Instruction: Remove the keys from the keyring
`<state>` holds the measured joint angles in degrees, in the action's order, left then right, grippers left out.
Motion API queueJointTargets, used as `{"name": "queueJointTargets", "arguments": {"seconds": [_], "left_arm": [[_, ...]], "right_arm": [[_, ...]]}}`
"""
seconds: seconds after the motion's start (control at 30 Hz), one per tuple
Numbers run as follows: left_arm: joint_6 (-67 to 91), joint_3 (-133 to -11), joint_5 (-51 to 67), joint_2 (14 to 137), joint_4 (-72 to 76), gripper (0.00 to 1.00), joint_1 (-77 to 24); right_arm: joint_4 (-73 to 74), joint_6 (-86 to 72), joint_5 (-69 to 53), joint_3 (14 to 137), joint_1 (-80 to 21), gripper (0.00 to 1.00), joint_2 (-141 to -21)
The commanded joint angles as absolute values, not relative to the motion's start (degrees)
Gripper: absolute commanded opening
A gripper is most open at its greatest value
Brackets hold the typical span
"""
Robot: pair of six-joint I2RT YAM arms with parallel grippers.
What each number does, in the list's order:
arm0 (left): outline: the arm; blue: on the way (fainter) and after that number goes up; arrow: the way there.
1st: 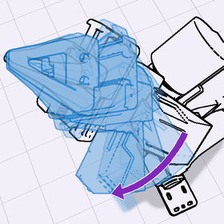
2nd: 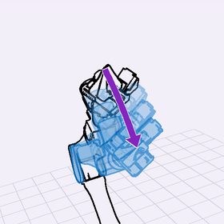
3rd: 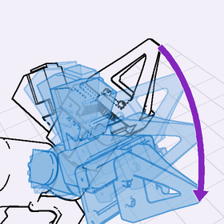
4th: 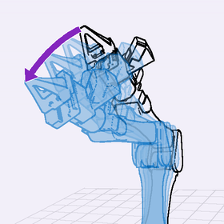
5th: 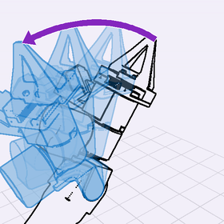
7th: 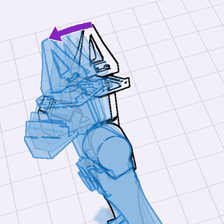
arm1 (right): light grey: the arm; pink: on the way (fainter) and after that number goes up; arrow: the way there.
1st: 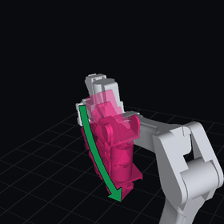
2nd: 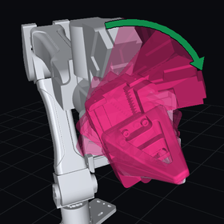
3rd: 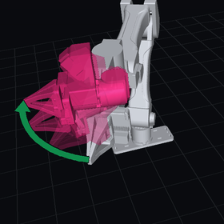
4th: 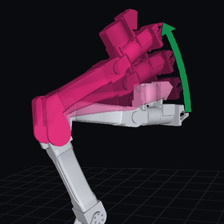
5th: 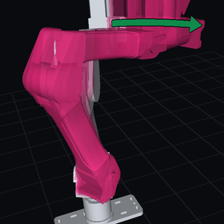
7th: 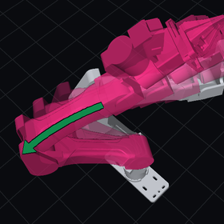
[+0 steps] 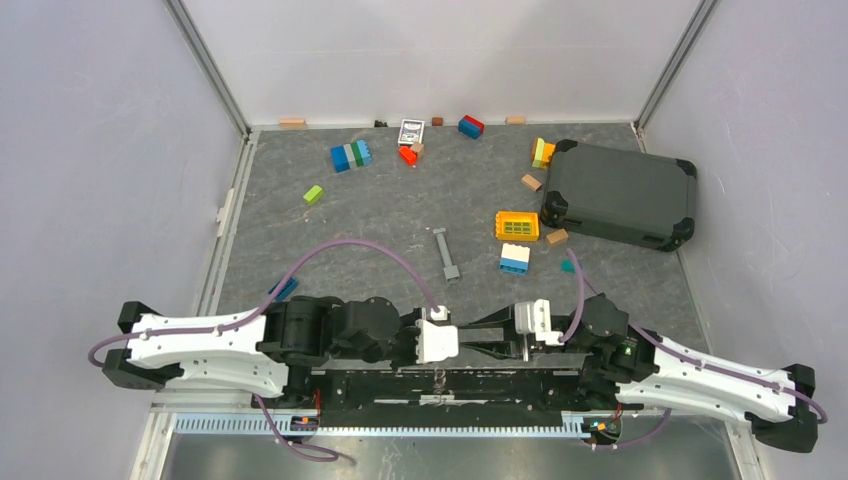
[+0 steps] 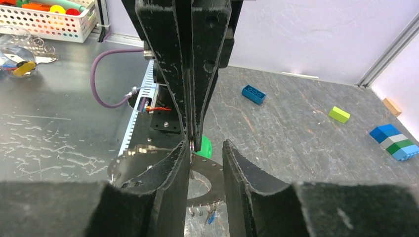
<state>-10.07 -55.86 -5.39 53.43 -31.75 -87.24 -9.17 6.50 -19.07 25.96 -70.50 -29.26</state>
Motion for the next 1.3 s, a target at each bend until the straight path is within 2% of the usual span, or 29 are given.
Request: {"name": "queueJointTargets", "arguments": {"seconds": [0.0, 0.63, 1.27], "left_arm": [[-13.7, -63.59, -5.11, 56.42, -39.91, 0.02, -87.37], [-14.91, -73.71, -7.12, 66.15, -51.08, 0.02, -87.43], [-14.03, -73.87, -8.26, 66.67, -51.33, 0.02, -87.4]], "right_arm": [[-8.28, 6.46, -19.6, 27.88, -70.53, 0.35, -31.3], [-14.98, 0.1, -19.17, 25.52, -70.58, 0.33, -36.98], [-16.17, -3.08, -19.25, 25.05, -70.58, 0.28, -39.91]]}}
